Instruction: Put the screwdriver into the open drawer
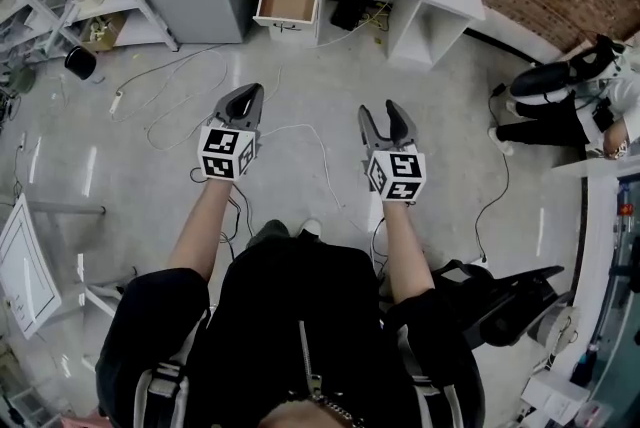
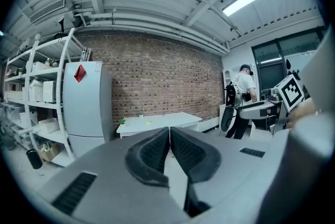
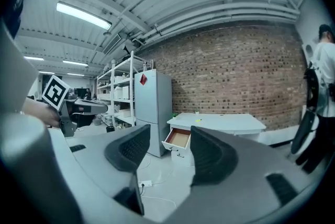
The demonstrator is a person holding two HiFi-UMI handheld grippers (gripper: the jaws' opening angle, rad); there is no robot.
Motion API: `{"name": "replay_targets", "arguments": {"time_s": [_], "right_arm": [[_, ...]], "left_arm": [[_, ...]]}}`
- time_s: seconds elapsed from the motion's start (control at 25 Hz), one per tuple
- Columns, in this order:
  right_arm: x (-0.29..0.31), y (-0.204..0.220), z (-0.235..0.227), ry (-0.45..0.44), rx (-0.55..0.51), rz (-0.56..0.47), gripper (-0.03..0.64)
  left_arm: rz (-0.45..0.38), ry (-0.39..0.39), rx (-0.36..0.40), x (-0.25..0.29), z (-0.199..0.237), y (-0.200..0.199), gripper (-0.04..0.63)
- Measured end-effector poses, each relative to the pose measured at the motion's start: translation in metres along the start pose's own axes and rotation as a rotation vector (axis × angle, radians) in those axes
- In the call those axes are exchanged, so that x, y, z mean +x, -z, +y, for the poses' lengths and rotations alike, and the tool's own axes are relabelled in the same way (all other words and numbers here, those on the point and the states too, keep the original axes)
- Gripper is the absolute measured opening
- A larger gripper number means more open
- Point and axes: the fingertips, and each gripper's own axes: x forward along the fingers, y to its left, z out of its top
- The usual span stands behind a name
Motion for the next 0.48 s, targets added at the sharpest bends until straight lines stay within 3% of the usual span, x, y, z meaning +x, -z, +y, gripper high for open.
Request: {"name": "replay_targets", "arguments": {"time_s": [0.48], "right_arm": [[0.048,0.004,-0.02,-0.034,-0.021,0.041,0.247]], "left_arm": [[0.025,-0.035,-0.019,0.03,0.025,0.011,0.027]]}}
